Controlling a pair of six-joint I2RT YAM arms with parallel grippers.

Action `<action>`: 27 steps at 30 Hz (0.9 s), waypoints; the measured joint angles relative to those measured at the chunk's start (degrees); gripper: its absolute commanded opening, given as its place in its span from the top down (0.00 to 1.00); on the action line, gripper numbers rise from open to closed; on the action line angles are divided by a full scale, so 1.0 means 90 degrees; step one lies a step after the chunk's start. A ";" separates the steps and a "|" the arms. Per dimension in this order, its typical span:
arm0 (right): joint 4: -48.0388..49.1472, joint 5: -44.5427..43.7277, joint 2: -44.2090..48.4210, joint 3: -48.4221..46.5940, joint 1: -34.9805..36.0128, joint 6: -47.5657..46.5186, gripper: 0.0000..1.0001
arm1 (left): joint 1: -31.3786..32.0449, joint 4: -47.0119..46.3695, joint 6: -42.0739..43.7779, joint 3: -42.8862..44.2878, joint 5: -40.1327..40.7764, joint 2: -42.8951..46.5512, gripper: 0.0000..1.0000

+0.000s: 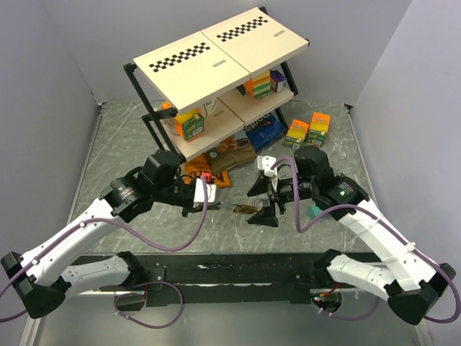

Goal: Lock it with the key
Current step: Lock the lock.

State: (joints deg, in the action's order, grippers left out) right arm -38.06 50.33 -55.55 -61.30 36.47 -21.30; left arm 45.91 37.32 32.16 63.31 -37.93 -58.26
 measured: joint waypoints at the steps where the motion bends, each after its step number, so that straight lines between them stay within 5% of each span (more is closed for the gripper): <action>1: 0.0053 -0.0017 0.0000 0.0027 0.0000 -0.0002 0.01 | -0.0002 -0.0005 -0.0010 0.0000 -0.0015 -0.0017 0.99; 13: 0.1200 -0.0381 0.0522 0.0993 -0.0002 0.0177 0.01 | -0.0687 -0.0440 -0.0945 0.0010 -0.0906 -0.0044 0.99; 27: 0.2470 0.0289 0.0612 0.0792 -0.0002 0.0678 0.31 | -0.1083 -0.2370 -0.3045 -0.0143 -0.1834 0.0219 0.99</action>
State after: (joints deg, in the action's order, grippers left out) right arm -15.84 52.93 -50.04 -54.17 36.45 -15.20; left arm 36.16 15.99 4.75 62.02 -54.43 -56.29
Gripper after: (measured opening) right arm 0.752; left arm 0.117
